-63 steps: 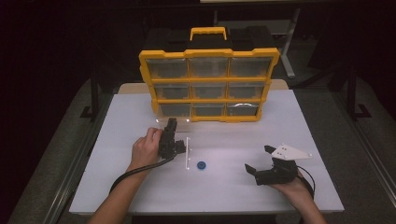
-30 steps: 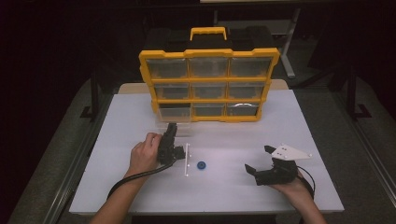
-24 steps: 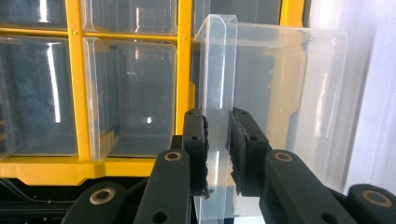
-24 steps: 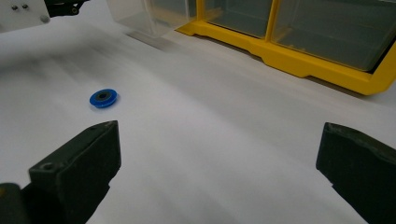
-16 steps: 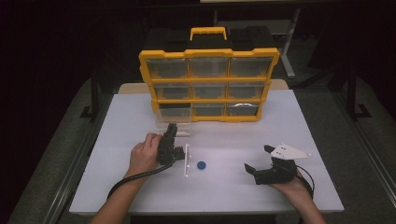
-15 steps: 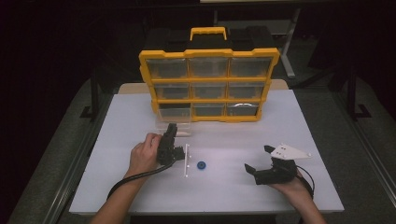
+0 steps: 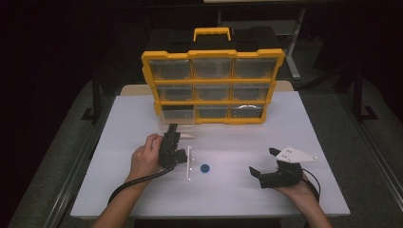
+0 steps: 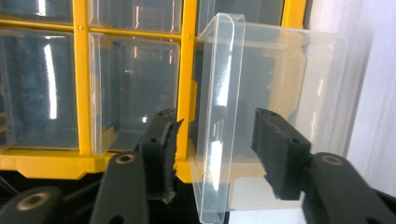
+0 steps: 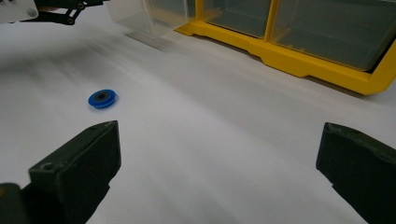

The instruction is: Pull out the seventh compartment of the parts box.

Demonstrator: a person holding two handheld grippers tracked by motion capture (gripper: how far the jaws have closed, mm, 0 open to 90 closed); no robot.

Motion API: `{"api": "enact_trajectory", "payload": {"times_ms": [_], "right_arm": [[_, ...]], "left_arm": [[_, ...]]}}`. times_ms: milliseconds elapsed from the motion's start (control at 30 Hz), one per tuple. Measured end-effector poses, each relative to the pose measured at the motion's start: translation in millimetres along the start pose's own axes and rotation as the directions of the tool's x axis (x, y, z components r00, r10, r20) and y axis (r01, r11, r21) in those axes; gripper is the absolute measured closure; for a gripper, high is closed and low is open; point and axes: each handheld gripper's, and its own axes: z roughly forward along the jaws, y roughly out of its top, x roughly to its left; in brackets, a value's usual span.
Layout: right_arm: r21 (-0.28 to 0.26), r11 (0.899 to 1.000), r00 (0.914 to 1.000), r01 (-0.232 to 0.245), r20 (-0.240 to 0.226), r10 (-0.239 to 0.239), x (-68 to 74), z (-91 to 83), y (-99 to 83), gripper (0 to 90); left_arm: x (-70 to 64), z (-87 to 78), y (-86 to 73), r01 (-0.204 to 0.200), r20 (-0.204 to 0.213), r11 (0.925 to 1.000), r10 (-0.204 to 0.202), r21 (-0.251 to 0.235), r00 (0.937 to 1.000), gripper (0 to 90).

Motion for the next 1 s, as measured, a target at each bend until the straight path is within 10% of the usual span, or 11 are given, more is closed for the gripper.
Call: {"api": "enact_trajectory", "payload": {"times_ms": [1000], "right_arm": [[0.004,1.000,0.9999,-0.010,0.008,0.010,-0.6,-0.9,-0.8,0.0]], "left_arm": [[-5.7,-20.3,-15.3,0.060,0.060,0.9980,-0.061,0.020,0.9963,11.6]]}}
